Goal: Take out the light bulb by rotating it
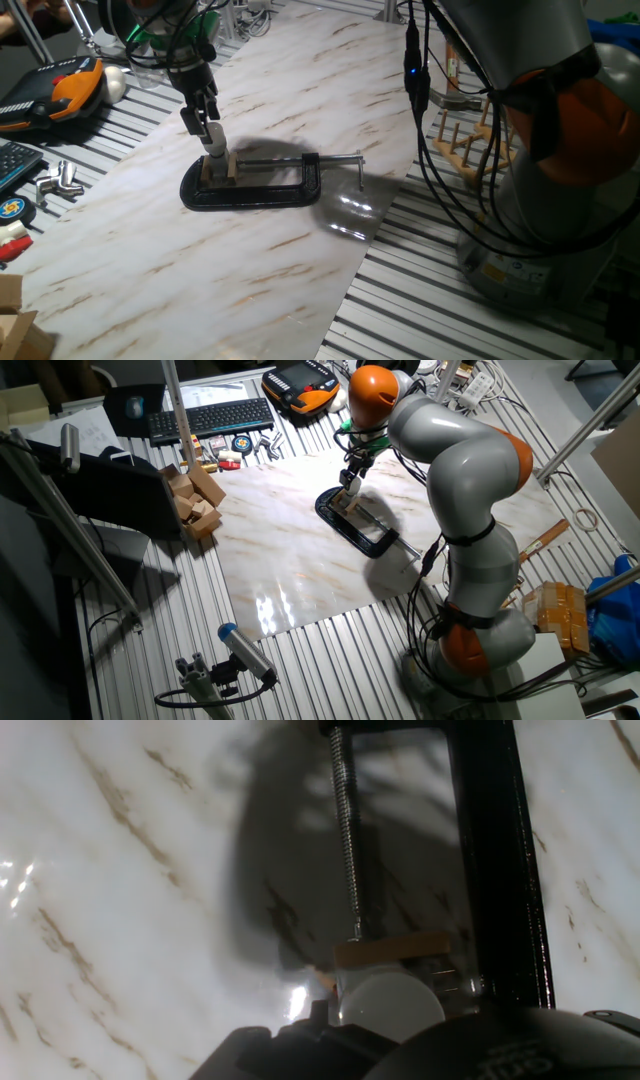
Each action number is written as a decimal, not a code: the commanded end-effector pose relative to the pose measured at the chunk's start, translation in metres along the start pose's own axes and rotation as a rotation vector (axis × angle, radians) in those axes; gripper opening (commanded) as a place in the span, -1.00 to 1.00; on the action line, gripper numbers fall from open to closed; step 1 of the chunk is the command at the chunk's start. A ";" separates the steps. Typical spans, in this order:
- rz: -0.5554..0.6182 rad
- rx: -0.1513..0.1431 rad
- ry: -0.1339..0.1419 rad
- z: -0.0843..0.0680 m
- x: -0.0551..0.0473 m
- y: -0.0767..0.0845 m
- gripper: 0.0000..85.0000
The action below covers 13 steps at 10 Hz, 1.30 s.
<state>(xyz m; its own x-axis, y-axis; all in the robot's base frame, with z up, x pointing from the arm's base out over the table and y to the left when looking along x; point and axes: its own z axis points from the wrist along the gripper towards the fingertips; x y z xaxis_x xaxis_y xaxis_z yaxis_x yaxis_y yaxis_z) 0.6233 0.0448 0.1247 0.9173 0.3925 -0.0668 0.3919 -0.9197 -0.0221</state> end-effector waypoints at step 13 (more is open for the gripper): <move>-0.022 0.005 0.007 0.001 0.000 0.000 0.60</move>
<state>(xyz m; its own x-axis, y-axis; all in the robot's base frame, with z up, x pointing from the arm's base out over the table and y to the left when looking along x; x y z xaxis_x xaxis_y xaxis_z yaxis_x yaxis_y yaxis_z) 0.6227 0.0450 0.1234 0.9088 0.4130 -0.0586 0.4121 -0.9107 -0.0282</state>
